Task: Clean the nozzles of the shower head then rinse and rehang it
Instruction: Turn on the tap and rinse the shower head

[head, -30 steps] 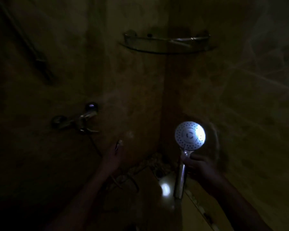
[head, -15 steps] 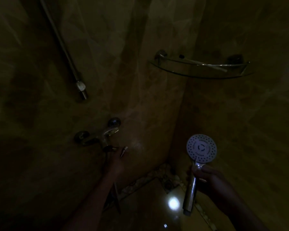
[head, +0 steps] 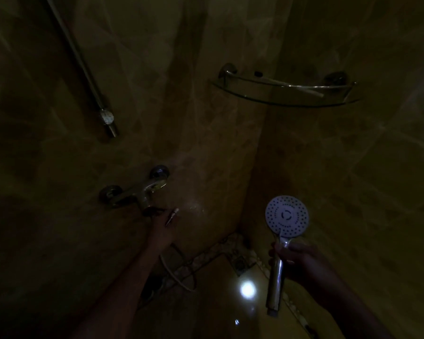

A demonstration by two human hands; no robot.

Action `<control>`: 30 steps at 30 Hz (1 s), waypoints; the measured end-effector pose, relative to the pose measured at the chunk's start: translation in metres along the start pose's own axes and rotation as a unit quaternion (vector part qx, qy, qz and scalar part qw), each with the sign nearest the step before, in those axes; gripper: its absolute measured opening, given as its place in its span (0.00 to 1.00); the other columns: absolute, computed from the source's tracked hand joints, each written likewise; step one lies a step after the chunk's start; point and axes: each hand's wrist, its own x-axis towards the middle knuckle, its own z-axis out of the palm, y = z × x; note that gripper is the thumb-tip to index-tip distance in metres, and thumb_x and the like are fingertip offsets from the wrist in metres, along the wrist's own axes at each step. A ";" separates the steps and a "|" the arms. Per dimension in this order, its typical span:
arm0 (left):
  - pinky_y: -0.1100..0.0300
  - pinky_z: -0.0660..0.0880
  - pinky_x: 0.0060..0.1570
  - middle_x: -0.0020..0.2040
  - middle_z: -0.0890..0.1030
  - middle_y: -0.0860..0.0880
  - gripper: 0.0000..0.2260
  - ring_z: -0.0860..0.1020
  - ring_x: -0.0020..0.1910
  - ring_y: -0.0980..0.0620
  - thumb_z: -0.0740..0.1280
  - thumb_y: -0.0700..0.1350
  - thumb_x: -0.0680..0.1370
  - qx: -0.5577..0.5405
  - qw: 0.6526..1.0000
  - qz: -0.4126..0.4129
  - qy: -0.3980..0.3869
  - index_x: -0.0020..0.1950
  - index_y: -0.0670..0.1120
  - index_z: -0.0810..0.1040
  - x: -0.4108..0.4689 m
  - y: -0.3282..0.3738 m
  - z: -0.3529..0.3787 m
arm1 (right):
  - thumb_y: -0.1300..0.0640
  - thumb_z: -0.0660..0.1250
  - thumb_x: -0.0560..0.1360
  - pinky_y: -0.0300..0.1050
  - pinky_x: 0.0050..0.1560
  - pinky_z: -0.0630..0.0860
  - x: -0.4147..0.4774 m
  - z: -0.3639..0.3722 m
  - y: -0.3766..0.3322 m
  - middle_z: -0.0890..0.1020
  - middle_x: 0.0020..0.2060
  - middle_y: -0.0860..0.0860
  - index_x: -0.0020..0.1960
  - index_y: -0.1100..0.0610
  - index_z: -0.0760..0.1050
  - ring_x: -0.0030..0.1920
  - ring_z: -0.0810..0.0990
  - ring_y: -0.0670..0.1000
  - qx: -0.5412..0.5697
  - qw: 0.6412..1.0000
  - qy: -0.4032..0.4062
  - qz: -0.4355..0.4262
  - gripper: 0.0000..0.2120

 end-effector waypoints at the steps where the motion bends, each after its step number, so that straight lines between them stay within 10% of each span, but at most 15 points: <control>1: 0.56 0.71 0.58 0.54 0.83 0.37 0.08 0.80 0.55 0.45 0.66 0.37 0.80 -0.015 1.000 -0.002 0.004 0.56 0.35 0.82 0.000 0.003 0.000 | 0.60 0.71 0.75 0.51 0.49 0.74 -0.001 -0.002 0.000 0.83 0.42 0.60 0.45 0.64 0.83 0.45 0.82 0.56 -0.006 1.000 -0.003 0.001 0.07; 14: 0.50 0.75 0.60 0.52 0.85 0.42 0.10 0.81 0.56 0.43 0.66 0.47 0.79 -0.002 1.000 -0.015 -0.005 0.53 0.43 0.84 -0.018 0.009 -0.004 | 0.59 0.71 0.77 0.49 0.46 0.79 0.005 -0.010 0.005 0.85 0.43 0.58 0.45 0.64 0.84 0.44 0.84 0.54 -0.038 0.999 -0.030 -0.001 0.08; 20: 0.48 0.77 0.48 0.39 0.83 0.38 0.12 0.83 0.47 0.36 0.66 0.53 0.77 0.039 0.998 -0.041 -0.040 0.36 0.49 0.78 -0.024 0.022 0.002 | 0.61 0.70 0.77 0.44 0.39 0.79 0.024 -0.005 0.012 0.85 0.41 0.57 0.48 0.66 0.83 0.40 0.84 0.52 -0.015 1.000 -0.020 0.010 0.08; 30: 0.54 0.79 0.43 0.38 0.86 0.53 0.12 0.83 0.40 0.54 0.65 0.54 0.77 0.128 0.979 0.021 -0.155 0.43 0.49 0.84 -0.062 0.071 0.089 | 0.58 0.61 0.83 0.41 0.31 0.79 0.107 0.006 0.038 0.87 0.34 0.55 0.48 0.64 0.82 0.32 0.85 0.51 0.136 0.986 0.061 0.076 0.14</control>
